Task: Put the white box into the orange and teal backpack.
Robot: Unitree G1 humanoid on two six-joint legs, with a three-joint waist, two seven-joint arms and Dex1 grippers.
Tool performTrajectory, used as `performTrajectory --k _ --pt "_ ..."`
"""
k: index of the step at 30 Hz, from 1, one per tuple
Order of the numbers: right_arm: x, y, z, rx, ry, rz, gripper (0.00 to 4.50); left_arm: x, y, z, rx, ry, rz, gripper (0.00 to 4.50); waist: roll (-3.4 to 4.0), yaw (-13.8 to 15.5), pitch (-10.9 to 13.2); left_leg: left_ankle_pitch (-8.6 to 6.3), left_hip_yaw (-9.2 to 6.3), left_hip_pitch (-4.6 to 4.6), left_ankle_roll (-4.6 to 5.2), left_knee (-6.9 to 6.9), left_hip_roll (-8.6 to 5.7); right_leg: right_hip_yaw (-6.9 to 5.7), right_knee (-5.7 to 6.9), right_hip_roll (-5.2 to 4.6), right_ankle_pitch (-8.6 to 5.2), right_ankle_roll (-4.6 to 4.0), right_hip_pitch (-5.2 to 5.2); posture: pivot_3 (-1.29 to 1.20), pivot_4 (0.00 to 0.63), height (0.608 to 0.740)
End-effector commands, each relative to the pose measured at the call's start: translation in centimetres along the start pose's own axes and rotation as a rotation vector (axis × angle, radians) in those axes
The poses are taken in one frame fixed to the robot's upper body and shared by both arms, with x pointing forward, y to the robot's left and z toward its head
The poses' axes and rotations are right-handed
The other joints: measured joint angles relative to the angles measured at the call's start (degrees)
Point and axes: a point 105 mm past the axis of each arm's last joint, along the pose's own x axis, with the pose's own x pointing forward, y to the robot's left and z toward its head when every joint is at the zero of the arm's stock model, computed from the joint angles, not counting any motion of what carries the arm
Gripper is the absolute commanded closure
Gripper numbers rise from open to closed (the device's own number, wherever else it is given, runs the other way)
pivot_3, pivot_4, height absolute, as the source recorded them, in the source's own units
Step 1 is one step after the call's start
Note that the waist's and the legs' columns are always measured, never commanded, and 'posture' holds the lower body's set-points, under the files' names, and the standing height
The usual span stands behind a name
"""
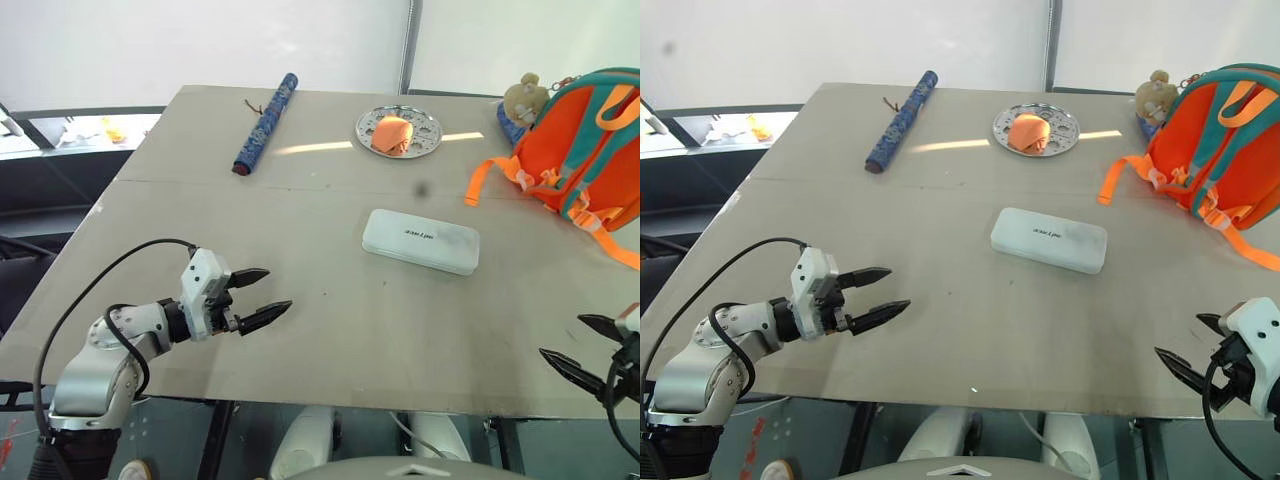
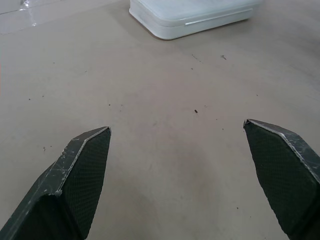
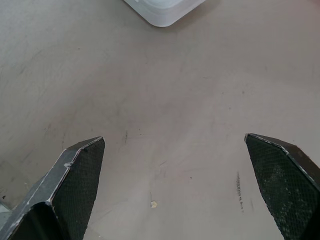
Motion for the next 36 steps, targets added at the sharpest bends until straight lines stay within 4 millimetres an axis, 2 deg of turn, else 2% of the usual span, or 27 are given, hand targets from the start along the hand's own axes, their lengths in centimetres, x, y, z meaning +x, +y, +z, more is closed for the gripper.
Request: performTrajectory --k 1,4,7,8,10,11,12,16,17,18,22,25,28,33,36 --pt "-0.4 -1.0 0.7 -0.086 -0.015 -0.083 0.05 0.3 0.2 0.9 0.04 -0.035 0.013 0.12 0.0 0.0 0.0 0.0 0.0 -0.01 0.0 0.0 0.0 0.0 0.0 0.0 0.0 0.0 0.0 0.0 0.15 0.733" --pt "0.5 -0.9 2.2 -0.14 -0.061 -0.138 0.05 1.5 0.5 1.8 0.034 -0.098 0.041 0.12 -0.01 0.0 0.0 0.0 0.0 -0.03 0.0 0.01 -0.03 0.0 0.0 -0.02 0.01 0.02 -0.02 0.0 0.15 0.733" --pt "1.2 -0.7 2.3 -0.094 -0.084 -0.121 0.05 2.0 0.5 2.2 0.037 -0.117 0.042 0.12 -0.03 0.0 0.0 0.01 -0.01 -0.02 -0.02 0.02 -0.03 0.0 0.02 -0.01 0.03 0.04 -0.03 0.0 0.15 0.733" --pt "1.4 -0.7 2.2 -0.07 -0.086 -0.12 0.28 2.1 0.6 2.4 0.03 -0.127 0.043 0.36 -0.03 0.0 0.0 0.01 -0.01 -0.01 -0.02 0.0 -0.02 0.0 0.03 -0.01 0.04 0.04 -0.03 0.0 0.15 0.733" --pt "1.5 -0.9 2.0 -0.041 -0.086 -0.133 0.95 2.1 0.7 2.6 0.022 -0.136 0.046 0.98 -0.02 0.0 0.0 0.01 -0.02 -0.08 -0.03 -0.01 -0.02 -0.01 0.01 0.0 0.04 0.04 -0.1 0.0 0.15 0.733" --pt "1.7 -1.1 2.0 -0.022 -0.095 -0.15 1.48 2.4 0.9 2.9 0.013 -0.145 0.059 1.52 -0.01 0.0 0.0 0.02 -0.02 -0.1 -0.05 -0.01 -0.03 -0.01 0.01 0.0 0.04 0.04 -0.11 0.0 0.15 0.733" --pt "1.9 -1.3 2.1 -0.012 -0.103 -0.16 1.81 2.6 1.0 3.3 0.002 -0.158 0.062 1.86 -0.02 0.0 0.0 0.01 -0.02 -0.11 -0.07 -0.01 -0.03 0.0 0.0 -0.01 0.04 0.04 -0.12 0.0 0.15 0.733" --pt "2.9 -1.6 2.6 0.027 -0.14 -0.196 3.7 3.7 1.0 4.9 -0.04 -0.203 0.059 3.75 -0.07 0.0 0.1 0.0 -0.04 -0.12 -0.05 0.01 -0.06 0.0 -0.01 -0.02 0.04 0.04 -0.11 0.0 0.15 0.733" --pt "3.2 -1.6 2.7 0.027 -0.144 -0.198 4.31 4.0 1.1 5.2 -0.048 -0.211 0.059 4.34 -0.07 0.0 0.1 0.0 -0.03 -0.11 -0.05 0.01 -0.07 0.01 0.0 -0.02 0.04 0.04 -0.11 0.0 0.15 0.733" --pt "3.8 -1.6 3.0 0.032 -0.153 -0.206 4.48 4.7 1.0 5.7 -0.048 -0.21 0.059 4.5 -0.07 0.0 0.1 0.0 -0.03 -0.1 -0.05 0.01 -0.08 0.0 0.02 -0.01 0.04 0.04 -0.11 0.0 0.15 0.733" --pt "6.5 -2.2 4.3 0.026 -0.163 -0.256 4.48 8.1 2.2 6.5 -0.098 -0.133 0.184 4.5 -0.13 0.0 0.1 0.01 -0.03 -0.09 -0.07 0.04 -0.19 0.01 0.04 0.0 0.05 0.05 -0.1 0.0 0.15 0.733" --pt "8.2 -3.3 5.1 0.039 -0.159 -0.32 4.48 10.3 2.1 7.0 -0.17 -0.091 0.184 4.5 -0.14 0.0 0.1 0.15 -0.04 -0.11 -0.31 0.08 -0.25 0.02 0.06 0.0 0.07 0.06 -0.1 0.0 0.15 0.733" --pt "10.8 -4.5 6.4 0.021 -0.126 -0.374 4.48 13.9 2.6 6.8 -0.206 0.046 0.218 4.5 -0.14 -0.1 0.1 0.16 -0.05 -0.13 -0.32 0.04 -0.28 0.03 0.1 0.02 0.07 0.06 -0.2 0.0 0.15 0.733" --pt "12.8 -5.5 7.2 -0.04 -0.078 -0.406 4.48 16.9 3.3 6.3 -0.17 0.104 0.239 4.5 -0.13 -0.1 0.1 0.16 -0.01 -0.25 -0.36 -0.11 -0.32 0.01 0.04 0.01 0.07 0.05 -0.35 0.0 0.15 0.733" --pt "14.7 -4.8 7.9 -0.072 -0.059 -0.337 4.48 18.3 3.3 5.4 -0.085 0.155 0.225 4.5 -0.12 -0.3 0.1 0.16 0.0 -0.4 -0.37 -0.16 -0.32 0.07 -0.01 0.0 0.07 0.05 -0.54 0.0 0.15 0.733"
